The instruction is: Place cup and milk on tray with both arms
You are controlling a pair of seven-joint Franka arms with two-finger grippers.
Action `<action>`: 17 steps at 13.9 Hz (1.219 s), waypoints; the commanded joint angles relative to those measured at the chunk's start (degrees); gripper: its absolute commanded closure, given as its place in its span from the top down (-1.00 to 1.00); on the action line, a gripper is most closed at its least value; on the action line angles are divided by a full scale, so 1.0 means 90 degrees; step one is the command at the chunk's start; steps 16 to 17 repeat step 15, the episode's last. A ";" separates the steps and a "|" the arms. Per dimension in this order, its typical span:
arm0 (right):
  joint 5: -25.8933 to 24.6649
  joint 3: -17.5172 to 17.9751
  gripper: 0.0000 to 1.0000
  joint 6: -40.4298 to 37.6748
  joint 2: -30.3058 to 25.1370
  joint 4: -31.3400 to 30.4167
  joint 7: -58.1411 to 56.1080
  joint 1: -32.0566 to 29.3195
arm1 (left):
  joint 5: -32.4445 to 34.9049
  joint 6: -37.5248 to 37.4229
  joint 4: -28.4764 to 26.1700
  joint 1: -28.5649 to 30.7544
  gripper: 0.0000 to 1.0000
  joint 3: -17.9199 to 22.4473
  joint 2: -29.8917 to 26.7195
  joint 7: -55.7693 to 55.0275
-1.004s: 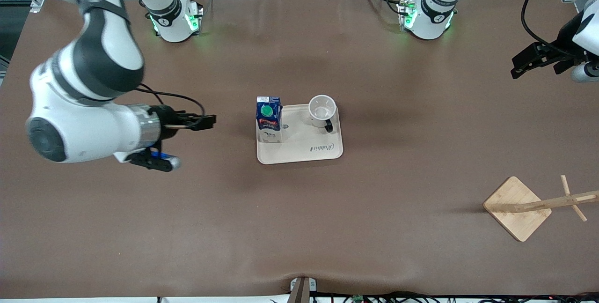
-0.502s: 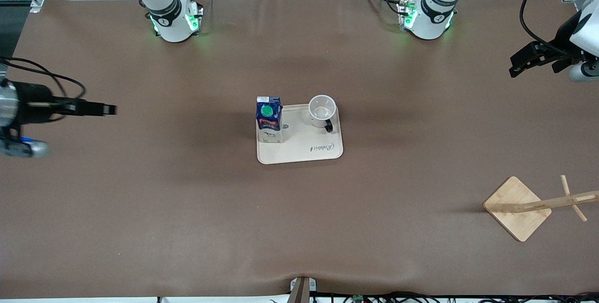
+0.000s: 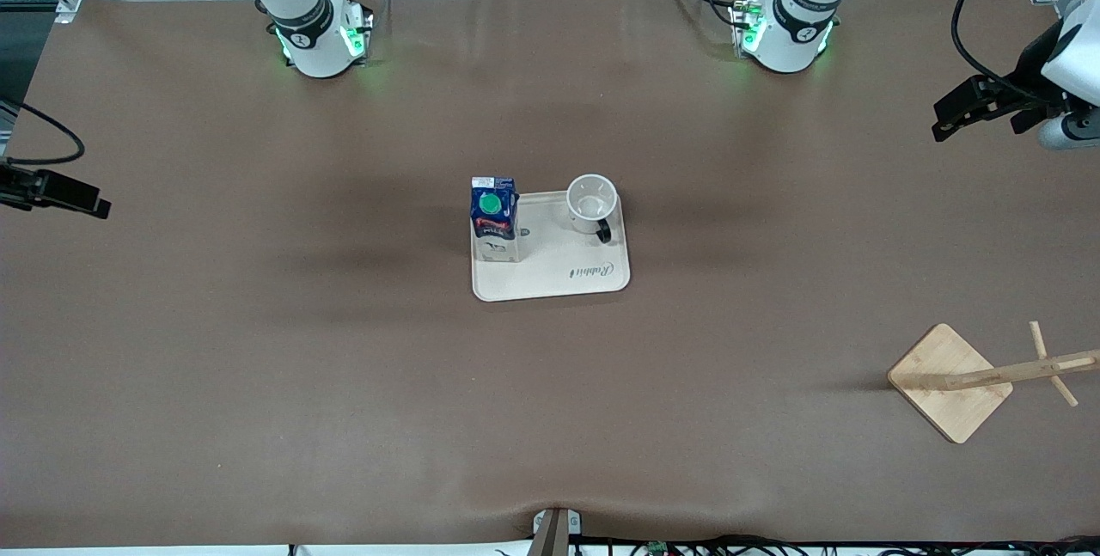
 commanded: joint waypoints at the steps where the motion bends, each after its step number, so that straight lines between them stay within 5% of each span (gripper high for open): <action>1: -0.0192 0.0089 1.00 0.1411 -0.1913 -0.2806 -0.0325 -0.0123 | -0.0024 -0.0101 0.0091 0.0016 1.00 -0.0025 0.0013 0.0102; 6: -0.0085 0.0099 1.00 0.0421 -0.1859 -0.2334 -0.0403 -0.0279 | -0.0015 -0.0091 0.0198 0.0055 1.00 -0.0015 0.0043 0.0102; 10: -0.0163 0.0109 1.00 0.0390 -0.1780 -0.1573 -0.0403 -0.0231 | -0.0015 -0.0091 0.0305 0.0085 1.00 0.0044 0.0062 0.0121; 17: -0.0202 0.0099 1.00 0.0399 -0.1741 -0.1307 -0.0413 -0.0318 | -0.0015 -0.0101 0.0335 0.0065 1.00 0.0044 0.0062 0.0121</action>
